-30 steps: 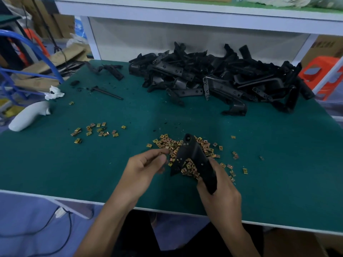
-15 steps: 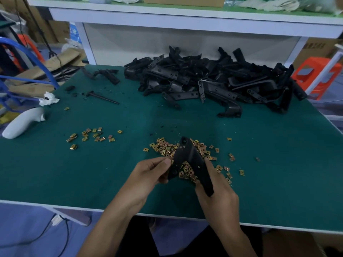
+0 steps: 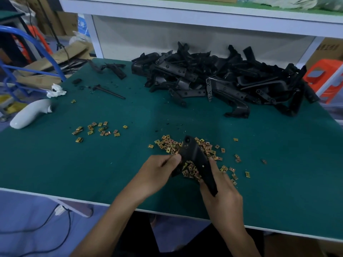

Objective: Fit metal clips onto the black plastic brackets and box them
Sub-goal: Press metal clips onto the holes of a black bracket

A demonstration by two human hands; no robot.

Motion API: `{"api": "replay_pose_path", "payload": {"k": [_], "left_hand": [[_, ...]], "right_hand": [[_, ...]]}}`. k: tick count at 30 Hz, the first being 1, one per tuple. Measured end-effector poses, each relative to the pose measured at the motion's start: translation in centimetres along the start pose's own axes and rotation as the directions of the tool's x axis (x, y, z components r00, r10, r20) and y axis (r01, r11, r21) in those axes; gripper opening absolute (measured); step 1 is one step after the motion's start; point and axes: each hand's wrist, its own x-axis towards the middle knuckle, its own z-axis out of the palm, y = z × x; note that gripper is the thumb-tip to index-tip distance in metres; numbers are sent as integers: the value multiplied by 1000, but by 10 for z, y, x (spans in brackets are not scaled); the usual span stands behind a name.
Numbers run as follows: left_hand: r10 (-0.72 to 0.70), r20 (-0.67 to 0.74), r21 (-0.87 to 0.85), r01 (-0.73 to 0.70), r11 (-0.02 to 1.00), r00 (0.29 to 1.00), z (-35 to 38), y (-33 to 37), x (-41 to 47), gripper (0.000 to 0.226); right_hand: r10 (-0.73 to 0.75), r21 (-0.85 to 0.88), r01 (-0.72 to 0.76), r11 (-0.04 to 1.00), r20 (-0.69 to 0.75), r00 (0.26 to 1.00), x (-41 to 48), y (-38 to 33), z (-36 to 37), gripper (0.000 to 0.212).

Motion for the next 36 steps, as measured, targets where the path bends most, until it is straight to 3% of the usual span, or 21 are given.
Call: {"api": "replay_pose_path", "payload": {"k": [2,4,6,8,12,16,19,22,25,36], "left_hand": [[74,-146,105,-59,993,986,-6,-8,9,46],[238,-325,374,-107,921,915,-16,-20,23,23],[277,-369,585,-10,811,887,-24,-30,33,26],[281,-358,667,33,744,891,-28,-38,40,28],[307,-362,649,1,761,880,-33,-43,41,16],[262,-383,507,-35,861,886,-34,-37,36,9],[139,-324,160,-91,983,936,-28,-23,30,14],[103,-283,-147,-149,978,954,-22,-9,20,29],[13,-240,-370,-104,923,971,-20,-3,12,22],[-11,-195,-463,-83,883,981,-14,4,8,13]], "right_hand": [[-16,-17,16,1000,3,1000,-1,-2,0,78],[31,2,-31,1000,-8,999,0,-3,0,75],[81,26,-81,996,-21,996,0,-2,-1,72],[91,27,-91,996,-23,996,1,-1,-2,70],[68,-4,-68,998,-42,997,-1,-5,0,71],[77,-16,-77,997,-34,996,-1,-6,0,70],[66,-9,-66,998,-20,998,-1,-6,-1,71],[67,-2,-67,998,-32,997,-2,-7,-1,68],[67,7,-66,998,-34,997,-2,-7,0,68],[55,-8,-55,998,-30,998,-1,-8,-1,69]]}}
